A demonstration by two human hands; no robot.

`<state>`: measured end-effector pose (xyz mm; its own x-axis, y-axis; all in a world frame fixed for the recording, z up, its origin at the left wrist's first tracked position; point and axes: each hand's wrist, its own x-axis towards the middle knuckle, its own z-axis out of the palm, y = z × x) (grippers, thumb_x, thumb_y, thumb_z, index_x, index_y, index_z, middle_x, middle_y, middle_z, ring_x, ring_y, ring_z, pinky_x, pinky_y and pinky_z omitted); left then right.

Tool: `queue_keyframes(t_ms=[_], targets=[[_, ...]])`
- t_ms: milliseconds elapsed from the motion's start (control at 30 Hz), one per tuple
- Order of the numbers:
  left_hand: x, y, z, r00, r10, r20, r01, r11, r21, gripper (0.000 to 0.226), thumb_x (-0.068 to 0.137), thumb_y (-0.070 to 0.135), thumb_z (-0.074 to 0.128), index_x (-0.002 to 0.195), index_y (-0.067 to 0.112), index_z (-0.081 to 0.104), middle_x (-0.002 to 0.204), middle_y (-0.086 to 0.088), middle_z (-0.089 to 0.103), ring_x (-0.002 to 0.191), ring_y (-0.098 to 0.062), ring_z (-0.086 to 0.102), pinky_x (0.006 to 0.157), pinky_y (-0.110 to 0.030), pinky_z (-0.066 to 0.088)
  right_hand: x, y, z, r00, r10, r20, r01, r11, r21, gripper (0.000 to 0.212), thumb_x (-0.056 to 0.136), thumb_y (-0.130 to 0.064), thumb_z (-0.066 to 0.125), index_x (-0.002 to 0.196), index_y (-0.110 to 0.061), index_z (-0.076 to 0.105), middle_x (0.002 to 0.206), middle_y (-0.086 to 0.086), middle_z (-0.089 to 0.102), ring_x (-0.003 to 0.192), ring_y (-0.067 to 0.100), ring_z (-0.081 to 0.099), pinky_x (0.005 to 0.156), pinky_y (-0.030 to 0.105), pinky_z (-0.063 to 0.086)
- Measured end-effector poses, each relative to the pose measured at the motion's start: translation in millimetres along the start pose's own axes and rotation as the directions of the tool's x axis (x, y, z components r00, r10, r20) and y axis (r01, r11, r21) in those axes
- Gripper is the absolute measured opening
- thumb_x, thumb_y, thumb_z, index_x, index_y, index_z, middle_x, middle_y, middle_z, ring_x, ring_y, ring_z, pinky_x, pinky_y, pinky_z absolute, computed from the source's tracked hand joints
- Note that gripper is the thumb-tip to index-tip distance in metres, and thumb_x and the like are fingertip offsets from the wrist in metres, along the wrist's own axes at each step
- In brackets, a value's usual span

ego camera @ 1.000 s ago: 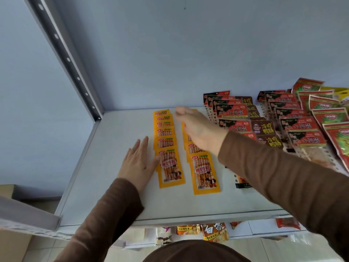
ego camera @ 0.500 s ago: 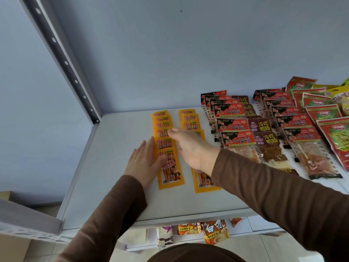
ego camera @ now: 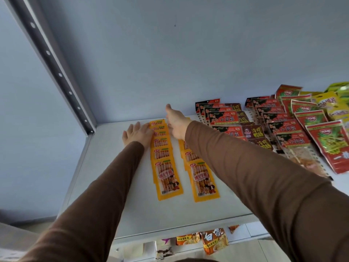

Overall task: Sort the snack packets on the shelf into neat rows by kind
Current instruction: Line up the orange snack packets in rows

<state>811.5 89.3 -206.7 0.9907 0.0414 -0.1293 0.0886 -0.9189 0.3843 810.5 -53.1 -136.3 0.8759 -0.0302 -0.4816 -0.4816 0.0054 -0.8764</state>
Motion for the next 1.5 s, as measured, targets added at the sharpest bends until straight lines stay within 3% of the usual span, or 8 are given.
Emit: queue_keyframes(t_ms=[100, 300, 433, 500, 733, 833, 1033, 1500], targets=[[1.8, -0.8, 0.2, 1.000, -0.014, 0.017, 0.014, 1.000, -0.003, 0.054, 0.098, 0.059, 0.025, 0.151, 0.048, 0.030, 0.166, 0.001, 0.018, 0.154, -0.024, 0.005, 0.122, -0.049, 0.000, 1.5, 1.1, 1.6, 1.000, -0.018, 0.021, 0.017, 0.999, 0.034, 0.077, 0.098, -0.064, 0.030, 0.154, -0.012, 0.026, 0.155, 0.012, 0.037, 0.139, 0.029, 0.041, 0.106, 0.036, 0.041], [2.8, -2.4, -3.3, 0.999, -0.007, 0.040, 0.010, 0.998, -0.061, 0.056, 0.100, 0.058, 0.027, 0.154, 0.044, 0.026, 0.167, -0.001, 0.016, 0.155, -0.024, 0.006, 0.123, -0.048, 0.001, 3.8, 2.0, 1.9, 0.999, -0.031, 0.019, 0.030, 0.997, 0.066, 0.075, 0.100, -0.062, 0.031, 0.155, -0.011, 0.025, 0.155, 0.010, 0.037, 0.133, 0.028, 0.047, 0.110, 0.036, 0.039], [-23.5, -9.1, -13.5, 0.993, 0.019, -0.114, -0.057, 0.937, -0.345, 0.060, 0.099, 0.045, 0.050, 0.154, 0.023, 0.037, 0.162, -0.010, 0.031, 0.148, -0.030, 0.025, 0.122, -0.047, 0.021, -13.8, -3.8, -12.8, 0.994, -0.095, 0.048, 0.094, 0.995, 0.013, 0.072, 0.101, -0.058, 0.034, 0.155, -0.010, 0.027, 0.157, 0.008, 0.032, 0.139, 0.024, 0.039, 0.118, 0.037, 0.027], [-58.3, -13.0, -10.9, 0.973, 0.134, -0.186, -0.187, 0.934, -0.305, 0.059, 0.096, 0.049, 0.054, 0.147, 0.022, 0.046, 0.156, -0.010, 0.038, 0.144, -0.031, 0.028, 0.118, -0.045, 0.025, -31.5, -6.3, -26.4, 0.975, -0.193, 0.112, 0.204, 0.973, -0.104, 0.062, 0.103, -0.050, 0.038, 0.151, -0.010, 0.037, 0.155, 0.008, 0.038, 0.141, 0.023, 0.039, 0.117, 0.038, 0.031], [-161.8, -17.4, 15.6, 0.885, 0.462, -0.057, -0.463, 0.886, -0.009, 0.088, 0.078, 0.082, 0.033, 0.150, 0.032, 0.037, 0.159, 0.000, 0.027, 0.142, -0.026, 0.022, 0.118, -0.046, 0.026, -108.0, 32.1, -85.2, 0.853, -0.473, 0.218, 0.473, 0.527, -0.706, 0.032, 0.104, -0.026, 0.049, 0.134, -0.024, 0.058, 0.135, -0.010, 0.060, 0.122, 0.004, 0.056, 0.099, 0.022, 0.043], [-167.7, -22.6, 26.0, 0.871, 0.491, -0.025, -0.489, 0.871, 0.052, 0.087, 0.084, 0.079, 0.039, 0.157, 0.032, 0.025, 0.163, 0.003, 0.019, 0.148, -0.023, 0.017, 0.121, -0.044, 0.021, -132.3, 70.5, -100.6, 0.871, -0.441, 0.218, 0.422, 0.444, -0.790, 0.037, 0.101, -0.026, 0.054, 0.138, -0.031, 0.054, 0.143, -0.013, 0.052, 0.131, 0.005, 0.047, 0.104, 0.025, 0.039], [-167.0, -26.6, 25.4, 0.858, 0.513, -0.005, -0.512, 0.857, 0.063, 0.090, 0.080, 0.079, 0.029, 0.157, 0.034, 0.024, 0.164, 0.006, 0.022, 0.152, -0.022, 0.012, 0.124, -0.044, 0.016, -158.3, 112.0, -111.9, 0.849, -0.416, 0.326, 0.368, 0.021, -0.930, 0.073, 0.089, -0.055, 0.060, 0.153, -0.030, 0.034, 0.158, -0.010, 0.032, 0.145, 0.012, 0.023, 0.116, 0.035, 0.022], [-183.1, -14.8, 12.9, 0.875, 0.482, -0.052, -0.483, 0.876, -0.003, 0.078, 0.081, 0.070, 0.035, 0.149, 0.033, 0.042, 0.161, 0.001, 0.029, 0.148, -0.026, 0.025, 0.122, -0.052, 0.019, -158.8, 127.3, -121.9, 0.822, -0.424, 0.380, 0.401, -0.043, -0.915, 0.074, 0.094, -0.060, 0.048, 0.155, -0.025, 0.027, 0.164, -0.002, 0.019, 0.149, 0.020, 0.017, 0.118, 0.043, 0.020]])
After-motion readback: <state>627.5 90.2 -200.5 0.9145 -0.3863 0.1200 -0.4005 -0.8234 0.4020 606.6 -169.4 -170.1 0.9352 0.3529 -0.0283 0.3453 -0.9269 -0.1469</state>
